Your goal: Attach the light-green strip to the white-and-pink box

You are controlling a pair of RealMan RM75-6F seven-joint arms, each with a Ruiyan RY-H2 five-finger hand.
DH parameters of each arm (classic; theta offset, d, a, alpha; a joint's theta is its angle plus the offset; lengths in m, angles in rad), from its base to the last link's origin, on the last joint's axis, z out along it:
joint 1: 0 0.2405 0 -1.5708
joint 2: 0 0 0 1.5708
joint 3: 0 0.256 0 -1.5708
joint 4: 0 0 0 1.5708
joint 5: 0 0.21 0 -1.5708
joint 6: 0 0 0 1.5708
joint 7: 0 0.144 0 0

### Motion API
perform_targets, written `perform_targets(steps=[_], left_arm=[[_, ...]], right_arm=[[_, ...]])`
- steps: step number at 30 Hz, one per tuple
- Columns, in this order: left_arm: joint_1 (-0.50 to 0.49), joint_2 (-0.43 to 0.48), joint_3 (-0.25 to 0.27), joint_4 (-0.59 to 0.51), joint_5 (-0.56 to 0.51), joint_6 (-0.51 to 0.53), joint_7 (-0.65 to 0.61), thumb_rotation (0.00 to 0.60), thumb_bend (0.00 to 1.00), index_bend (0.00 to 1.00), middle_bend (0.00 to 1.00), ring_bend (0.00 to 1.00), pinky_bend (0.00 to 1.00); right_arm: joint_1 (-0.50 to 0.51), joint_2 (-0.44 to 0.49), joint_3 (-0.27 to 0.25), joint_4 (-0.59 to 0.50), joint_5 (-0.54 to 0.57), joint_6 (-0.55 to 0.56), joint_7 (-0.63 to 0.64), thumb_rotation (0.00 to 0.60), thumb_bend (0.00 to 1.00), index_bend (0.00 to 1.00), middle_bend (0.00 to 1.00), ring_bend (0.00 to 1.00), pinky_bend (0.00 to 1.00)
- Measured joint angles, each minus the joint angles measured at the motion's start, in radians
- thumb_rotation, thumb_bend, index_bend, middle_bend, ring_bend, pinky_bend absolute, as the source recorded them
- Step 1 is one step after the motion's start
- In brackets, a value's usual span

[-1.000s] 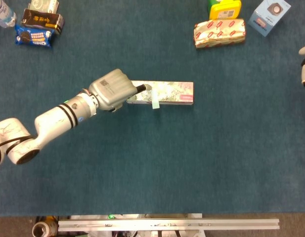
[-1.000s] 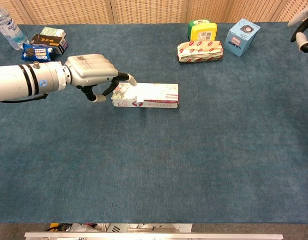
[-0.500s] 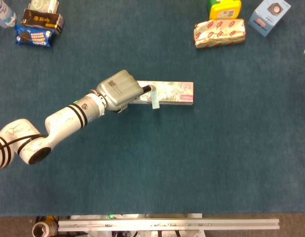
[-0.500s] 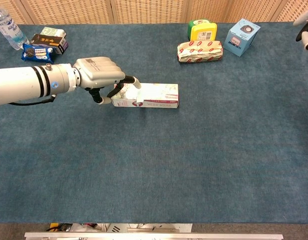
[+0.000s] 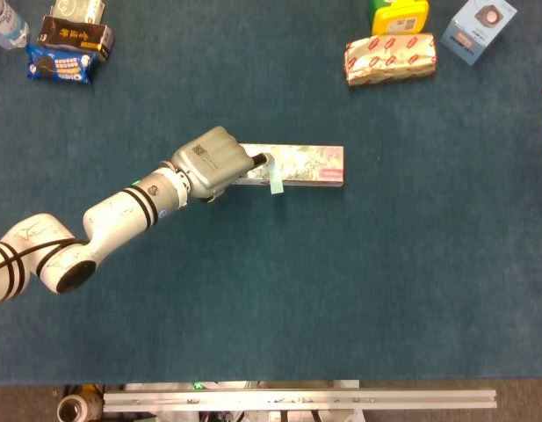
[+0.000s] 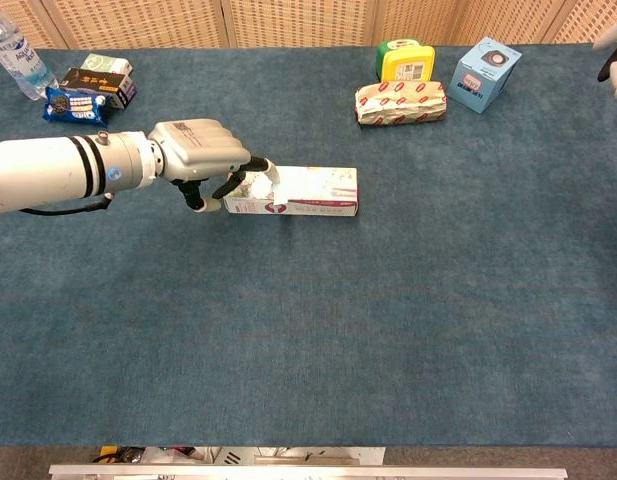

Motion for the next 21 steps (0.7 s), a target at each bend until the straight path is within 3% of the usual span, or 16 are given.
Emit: perform_targets(steps=[21], left_arm=[[-0.027,-0.012,0.005,-0.013,-0.069,-0.007,0.036,0.6,0.69,0.14,0.86,0.98,0.93]], right_arm=[[-0.021,0.008,0.007,0.0,-0.011,-0.001,0.011,0.6,0.45,0.41,0.53,0.63,0.81]])
